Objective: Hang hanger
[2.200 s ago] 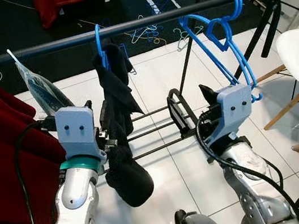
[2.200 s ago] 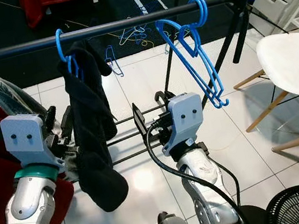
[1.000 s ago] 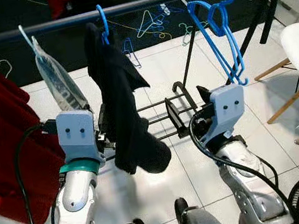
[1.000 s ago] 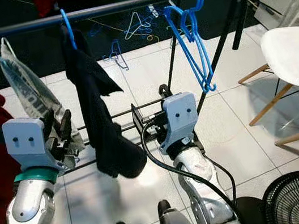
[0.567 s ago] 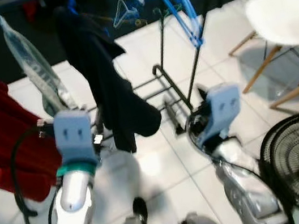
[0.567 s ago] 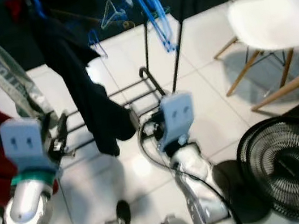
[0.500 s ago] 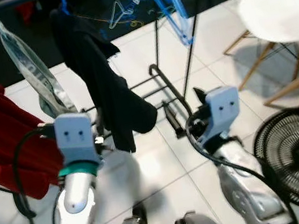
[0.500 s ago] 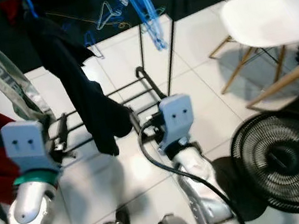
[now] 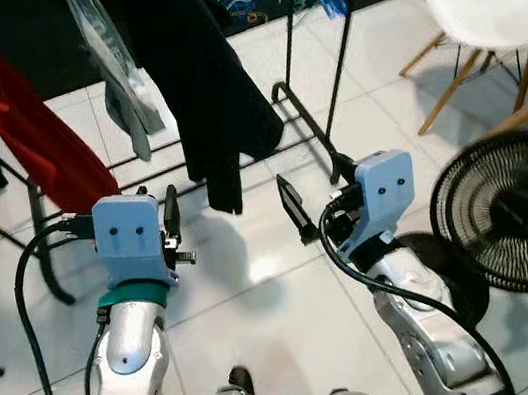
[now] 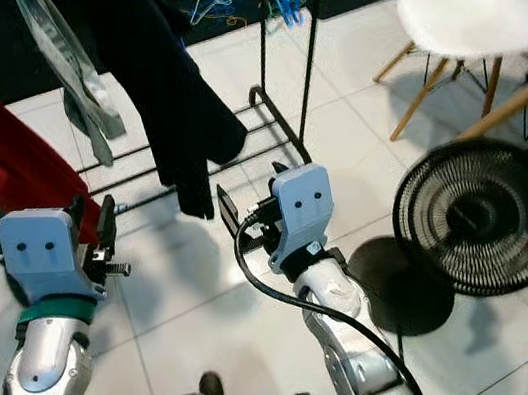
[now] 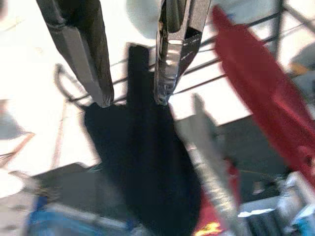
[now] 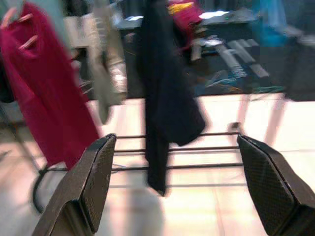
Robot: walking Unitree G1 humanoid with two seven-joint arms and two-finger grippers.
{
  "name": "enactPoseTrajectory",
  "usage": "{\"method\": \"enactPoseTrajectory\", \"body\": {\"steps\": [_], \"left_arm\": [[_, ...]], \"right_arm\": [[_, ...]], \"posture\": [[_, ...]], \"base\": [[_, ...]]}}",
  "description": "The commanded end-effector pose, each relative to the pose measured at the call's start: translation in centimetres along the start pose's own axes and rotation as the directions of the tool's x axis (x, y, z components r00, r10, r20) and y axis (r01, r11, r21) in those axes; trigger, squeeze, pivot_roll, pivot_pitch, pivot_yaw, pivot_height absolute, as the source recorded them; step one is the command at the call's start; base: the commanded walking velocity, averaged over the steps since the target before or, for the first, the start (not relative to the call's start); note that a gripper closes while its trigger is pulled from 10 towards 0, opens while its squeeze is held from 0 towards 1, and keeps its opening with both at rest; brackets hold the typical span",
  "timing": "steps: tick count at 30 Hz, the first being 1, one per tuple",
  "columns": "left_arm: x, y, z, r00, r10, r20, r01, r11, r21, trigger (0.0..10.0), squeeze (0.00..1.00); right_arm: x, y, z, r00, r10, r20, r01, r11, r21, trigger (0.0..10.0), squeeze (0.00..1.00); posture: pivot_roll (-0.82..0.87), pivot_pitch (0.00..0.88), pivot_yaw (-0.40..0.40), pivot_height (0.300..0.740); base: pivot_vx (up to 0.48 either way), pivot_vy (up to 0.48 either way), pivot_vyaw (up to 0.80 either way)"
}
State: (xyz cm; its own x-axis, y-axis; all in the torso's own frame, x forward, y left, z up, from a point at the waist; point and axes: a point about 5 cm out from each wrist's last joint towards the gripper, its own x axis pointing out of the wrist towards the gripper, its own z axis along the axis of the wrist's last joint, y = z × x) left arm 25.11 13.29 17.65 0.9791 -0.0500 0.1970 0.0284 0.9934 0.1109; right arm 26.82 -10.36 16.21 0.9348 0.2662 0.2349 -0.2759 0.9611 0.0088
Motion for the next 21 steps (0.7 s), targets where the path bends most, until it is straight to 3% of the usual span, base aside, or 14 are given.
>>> {"method": "enactPoseTrajectory", "body": {"steps": [1, 6, 14, 21], "left_arm": [[-0.1, 0.5, -1.1, 0.999, 0.017, -0.04, -0.016, 1.0, 0.026, 10.0, 0.0], [0.0, 0.5, -1.5, 0.999, 0.019, -0.048, -0.018, 0.999, 0.028, 10.0, 0.0], [1.0, 0.6, -2.7, 0.99, 0.03, -0.139, -0.024, 0.999, 0.042, 10.0, 0.0], [1.6, 0.3, -3.0, 0.993, -0.02, -0.114, 0.029, 0.997, 0.073, 10.0, 0.0]], "right_arm": [[0.1, 0.2, -0.8, 1.0, 0.007, -0.018, -0.007, 1.0, 0.006, 10.0, 0.0], [0.2, 0.0, -1.1, 1.0, 0.002, -0.022, -0.002, 1.0, 0.005, 10.0, 0.0], [1.0, -0.7, -2.4, 0.999, -0.031, -0.043, 0.031, 0.999, -0.007, 10.0, 0.0], [1.2, -0.9, -3.5, 0.996, -0.058, -0.067, 0.057, 0.998, -0.011, 10.0, 0.0]], "posture": [[-0.03, 0.076, 0.024, 0.74], [-0.02, 0.069, 0.024, 0.74], [-0.01, 0.005, 0.031, 0.74], [-0.02, 0.0, 0.039, 0.74]], "base": [[0.0, 0.0, 0.77], [0.0, 0.0, 0.77], [0.0, 0.0, 0.77], [0.0, 0.0, 0.76]]}}
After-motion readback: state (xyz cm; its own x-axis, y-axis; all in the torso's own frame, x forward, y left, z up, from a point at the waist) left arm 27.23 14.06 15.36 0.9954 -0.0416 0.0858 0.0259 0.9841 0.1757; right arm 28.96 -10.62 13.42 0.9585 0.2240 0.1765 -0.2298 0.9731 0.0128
